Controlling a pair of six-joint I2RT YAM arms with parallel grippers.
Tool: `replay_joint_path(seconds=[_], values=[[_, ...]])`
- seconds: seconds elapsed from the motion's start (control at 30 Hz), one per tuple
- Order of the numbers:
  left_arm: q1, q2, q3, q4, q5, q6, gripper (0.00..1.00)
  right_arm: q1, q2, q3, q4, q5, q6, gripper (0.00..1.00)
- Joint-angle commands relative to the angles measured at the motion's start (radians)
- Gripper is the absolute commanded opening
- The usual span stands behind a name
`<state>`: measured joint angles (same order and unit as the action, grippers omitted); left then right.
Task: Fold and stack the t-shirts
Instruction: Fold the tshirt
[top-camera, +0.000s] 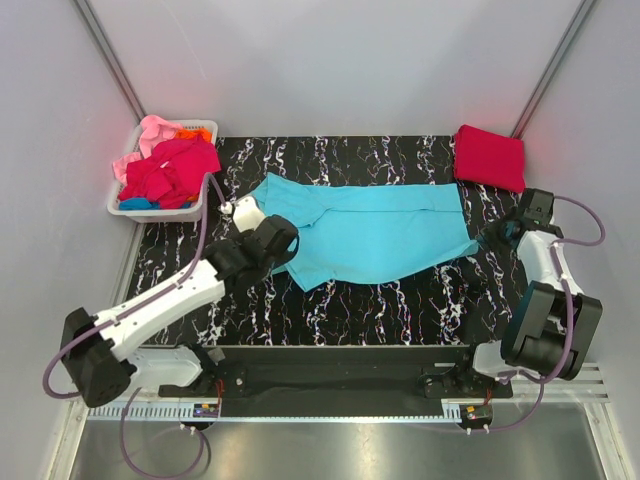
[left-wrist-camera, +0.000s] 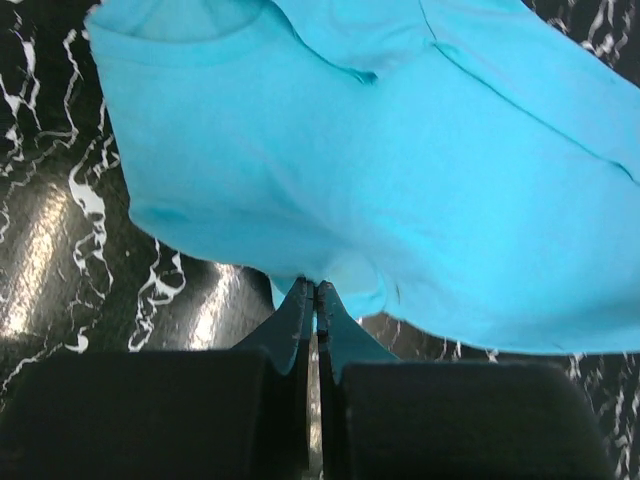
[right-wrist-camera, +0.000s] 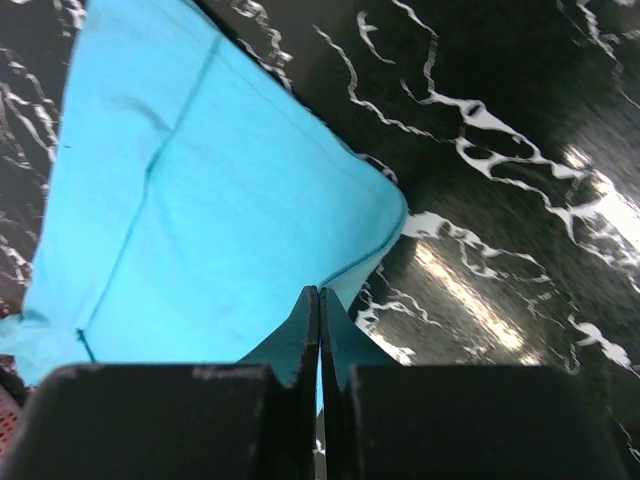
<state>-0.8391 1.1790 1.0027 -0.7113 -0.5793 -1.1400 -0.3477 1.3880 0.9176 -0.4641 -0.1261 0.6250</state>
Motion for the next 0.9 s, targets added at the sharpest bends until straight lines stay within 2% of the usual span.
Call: replay_joint_path(seconds=[0.0, 0.23, 0.4, 0.7, 0.87], values=[[0.046, 0.057, 0.072, 0.016, -0.067, 0.032, 0.0, -0.004, 0.037, 0.069, 0.056, -0.07, -0.022, 0.0], [0.179, 0.142, 0.123, 0.045, -0.067, 0.055, 0.0, -0.004, 0.169, 0.177, 0.129, -0.115, -0.027, 0.0], [0.268, 0.198, 0.169, 0.082, -0.068, 0.092, 0.0, -0.004, 0.298, 0.259, 0.199, -0.202, -0.016, 0.0], [0.362, 0.369, 0.287, 0.15, -0.027, 0.149, 0.0, -0.001, 0.548, 0.452, 0.242, -0.334, -0.077, 0.0], [0.393, 0.476, 0.347, 0.19, 0.004, 0.18, 0.0, 0.013, 0.62, 0.527, 0.242, -0.369, -0.116, 0.0]])
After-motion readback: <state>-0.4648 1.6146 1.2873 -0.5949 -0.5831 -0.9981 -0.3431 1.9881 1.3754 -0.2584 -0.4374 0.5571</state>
